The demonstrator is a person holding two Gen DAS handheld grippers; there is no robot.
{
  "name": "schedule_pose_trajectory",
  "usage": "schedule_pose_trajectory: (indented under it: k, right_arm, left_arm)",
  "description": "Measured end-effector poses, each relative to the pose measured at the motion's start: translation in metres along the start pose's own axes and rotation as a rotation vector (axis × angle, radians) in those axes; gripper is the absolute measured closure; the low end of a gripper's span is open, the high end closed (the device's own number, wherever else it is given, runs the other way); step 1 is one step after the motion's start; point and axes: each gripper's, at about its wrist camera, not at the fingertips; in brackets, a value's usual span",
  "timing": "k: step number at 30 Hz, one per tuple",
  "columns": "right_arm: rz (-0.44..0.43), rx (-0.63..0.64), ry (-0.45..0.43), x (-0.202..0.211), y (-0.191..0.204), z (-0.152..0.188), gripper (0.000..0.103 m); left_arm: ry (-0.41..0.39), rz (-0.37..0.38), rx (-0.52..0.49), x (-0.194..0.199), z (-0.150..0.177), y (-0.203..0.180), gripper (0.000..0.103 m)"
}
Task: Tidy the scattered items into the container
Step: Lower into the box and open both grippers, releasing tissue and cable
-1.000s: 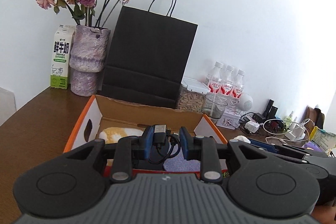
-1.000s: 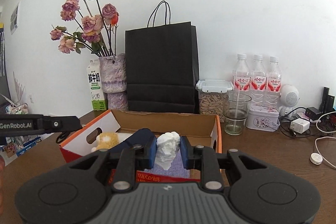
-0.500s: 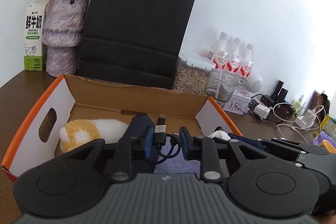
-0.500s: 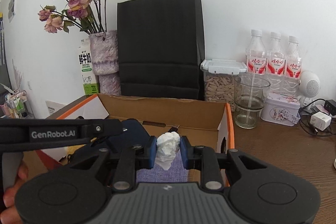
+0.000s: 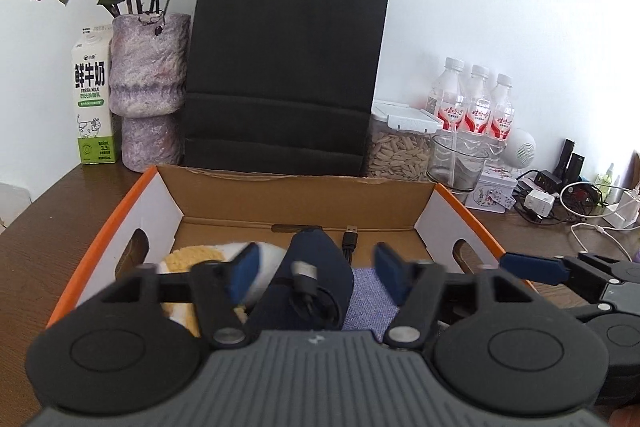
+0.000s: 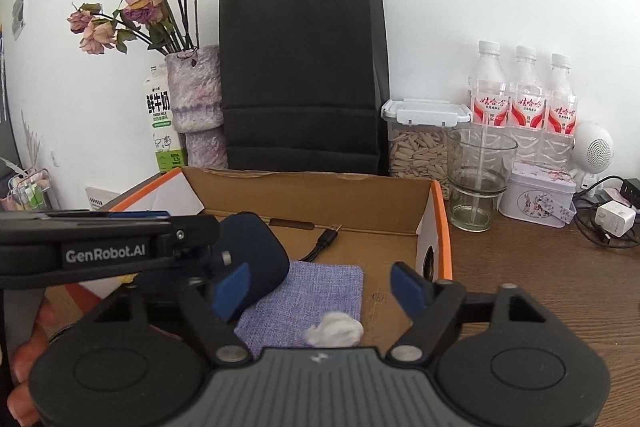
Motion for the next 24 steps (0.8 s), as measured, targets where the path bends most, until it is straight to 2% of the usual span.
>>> schedule_pose_trajectory:
  k: [1, 6, 10, 18, 24]
  right_arm:
    - [-0.001, 0.001, -0.002, 0.001, 0.000, -0.001, 0.002]
    - [0.013, 0.001, 0.004, 0.000, 0.000, -0.001, 0.000]
    - [0.016, -0.005, 0.003, 0.001, -0.001, -0.001, 0.000]
    - [0.020, 0.001, -0.001, 0.006, 0.001, -0.004, 0.000]
    - [0.037, 0.004, -0.043, 0.028, 0.004, -0.012, 0.000]
  left_arm:
    - [-0.016, -0.019, 0.005, 0.002, 0.000, 0.000, 0.000]
    - [-0.044, -0.062, 0.027, 0.009, -0.004, 0.002, 0.000]
    - [-0.030, -0.076, 0.048, 0.006, -0.005, 0.006, 0.000]
    - [-0.037, -0.073, 0.051, 0.011, -0.005, 0.007, 0.000]
    - [-0.058, -0.066, 0.053, 0.027, -0.010, 0.011, 0.000]
Point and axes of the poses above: each gripper's, at about its wrist camera, not at the fingertips, and x roughly against the way its jaws point, y to its left, z to its underside, and after that the axes turned 4 degrees about y, right-handed
